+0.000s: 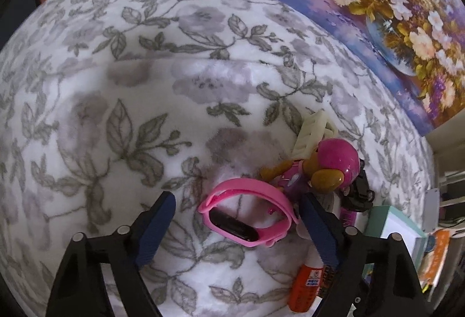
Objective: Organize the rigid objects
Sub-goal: 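Grasp the pink watch band with the left tool while the right tool moves toward the gold bar, then grasp the gold bar with the right tool while the left tool holds the pink band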
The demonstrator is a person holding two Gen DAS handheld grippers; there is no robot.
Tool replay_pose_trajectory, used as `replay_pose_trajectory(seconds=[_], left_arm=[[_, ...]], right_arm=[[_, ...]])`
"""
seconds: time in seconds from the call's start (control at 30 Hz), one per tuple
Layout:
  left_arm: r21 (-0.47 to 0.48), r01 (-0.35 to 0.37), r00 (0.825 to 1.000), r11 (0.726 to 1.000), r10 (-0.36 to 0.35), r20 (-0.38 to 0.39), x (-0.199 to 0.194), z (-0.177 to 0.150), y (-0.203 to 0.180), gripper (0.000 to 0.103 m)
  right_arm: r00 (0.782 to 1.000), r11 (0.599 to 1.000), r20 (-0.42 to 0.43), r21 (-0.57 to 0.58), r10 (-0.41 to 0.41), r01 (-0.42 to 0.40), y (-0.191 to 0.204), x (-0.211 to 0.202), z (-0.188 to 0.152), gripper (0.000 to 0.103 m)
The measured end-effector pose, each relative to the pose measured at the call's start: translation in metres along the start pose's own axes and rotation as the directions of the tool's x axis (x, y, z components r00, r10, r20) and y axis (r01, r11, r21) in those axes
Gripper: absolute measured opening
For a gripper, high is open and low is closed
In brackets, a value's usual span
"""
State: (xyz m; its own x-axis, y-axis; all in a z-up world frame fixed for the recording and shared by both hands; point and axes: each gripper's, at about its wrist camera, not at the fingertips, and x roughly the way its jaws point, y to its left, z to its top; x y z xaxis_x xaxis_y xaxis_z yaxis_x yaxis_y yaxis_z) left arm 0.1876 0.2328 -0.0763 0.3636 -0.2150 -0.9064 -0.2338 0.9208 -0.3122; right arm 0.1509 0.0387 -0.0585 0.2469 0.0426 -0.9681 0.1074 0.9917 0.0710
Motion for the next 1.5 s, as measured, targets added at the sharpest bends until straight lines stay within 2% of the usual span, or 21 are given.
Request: replay_pose_trajectory(seconds=[0.2, 0.53, 0.93, 1.1, 1.33, 1.5], left_arm=[[0.021, 0.020, 1.000, 1.000, -0.020, -0.005, -0.004, -0.002, -0.004, 0.073], [0.020, 0.031, 0.999, 0.999, -0.030, -0.025, -0.007, -0.003, -0.001, 0.073], [0.036, -0.013, 0.998, 0.999, 0.015, -0.055, -0.016, -0.011, 0.002, 0.071], [0.007, -0.021, 0.998, 1.000, 0.021, -0.067, -0.021, -0.011, 0.012, 0.071], [-0.022, -0.018, 0.998, 1.000, 0.017, -0.056, -0.027, -0.009, 0.019, 0.071], [-0.022, -0.017, 0.998, 1.000, 0.016, -0.063, -0.026, -0.009, 0.019, 0.071]], right_arm=[[1.000, 1.000, 0.009, 0.009, 0.009, -0.009, -0.003, -0.001, 0.001, 0.088], [1.000, 1.000, 0.012, 0.010, 0.009, -0.009, -0.003, -0.003, 0.002, 0.088], [0.998, 0.999, 0.056, -0.050, 0.014, -0.012, 0.011, -0.011, 0.004, 0.088], [0.997, 0.995, 0.079, -0.096, 0.021, -0.013, 0.018, -0.012, 0.003, 0.081], [0.998, 0.995, 0.068, -0.096, -0.011, 0.017, 0.013, -0.003, 0.003, 0.063], [0.997, 0.997, 0.079, -0.082, -0.001, 0.008, 0.007, -0.008, 0.003, 0.055]])
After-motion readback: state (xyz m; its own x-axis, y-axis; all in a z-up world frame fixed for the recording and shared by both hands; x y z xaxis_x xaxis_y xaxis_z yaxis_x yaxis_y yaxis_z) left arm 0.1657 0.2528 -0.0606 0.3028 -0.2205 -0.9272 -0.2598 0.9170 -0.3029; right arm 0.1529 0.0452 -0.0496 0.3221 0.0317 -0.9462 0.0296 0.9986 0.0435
